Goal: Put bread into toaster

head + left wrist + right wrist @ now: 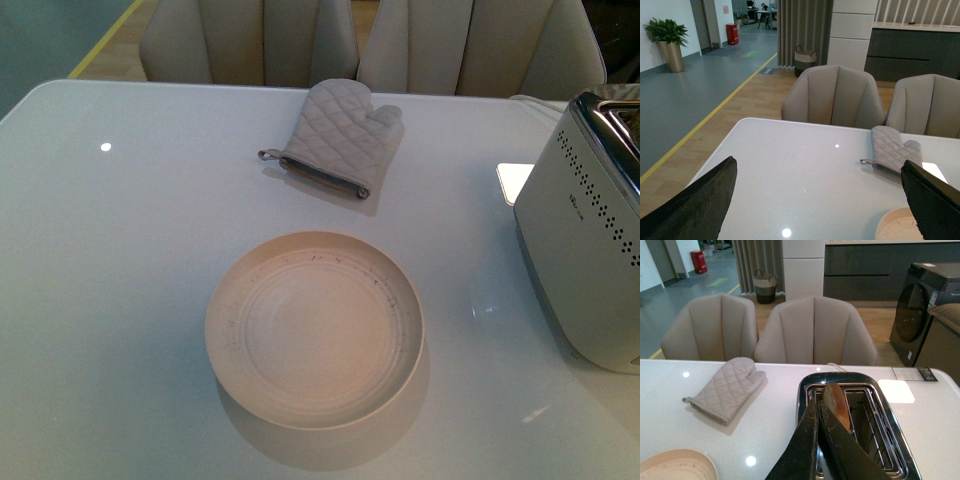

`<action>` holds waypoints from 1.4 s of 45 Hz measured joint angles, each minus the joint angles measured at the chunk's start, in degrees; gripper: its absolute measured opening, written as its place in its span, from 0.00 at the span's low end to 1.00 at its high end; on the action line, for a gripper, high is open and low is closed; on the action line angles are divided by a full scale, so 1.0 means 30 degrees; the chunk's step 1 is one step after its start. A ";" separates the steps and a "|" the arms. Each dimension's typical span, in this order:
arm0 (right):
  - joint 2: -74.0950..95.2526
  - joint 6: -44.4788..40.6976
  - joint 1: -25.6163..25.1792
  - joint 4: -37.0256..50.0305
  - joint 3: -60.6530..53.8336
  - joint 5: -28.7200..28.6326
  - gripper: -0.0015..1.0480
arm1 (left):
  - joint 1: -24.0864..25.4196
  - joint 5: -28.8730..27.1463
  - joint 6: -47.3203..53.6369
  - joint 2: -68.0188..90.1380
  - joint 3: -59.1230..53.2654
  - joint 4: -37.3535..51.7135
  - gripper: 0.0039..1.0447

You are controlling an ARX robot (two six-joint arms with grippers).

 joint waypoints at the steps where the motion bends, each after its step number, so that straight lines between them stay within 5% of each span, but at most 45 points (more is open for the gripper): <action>1: -0.0168 -0.0007 0.0000 -0.0066 -0.0102 0.0000 0.02 | 0.0000 0.0007 0.0000 0.0000 0.0000 0.0000 0.94; 51: -0.8306 0.0000 0.0000 -0.5712 -0.2120 0.0007 0.02 | 0.0000 0.0007 0.0007 0.0000 0.0000 0.0000 0.94; 55: -1.0746 0.0000 0.0000 -0.8757 -0.2120 0.0029 0.02 | 0.0000 0.0000 0.0007 0.0000 0.0000 0.0000 0.94; 63: -1.1606 0.0000 0.0000 -0.9107 -0.2120 0.0022 0.02 | 0.0000 0.0007 0.0007 0.0000 0.0000 0.0000 0.94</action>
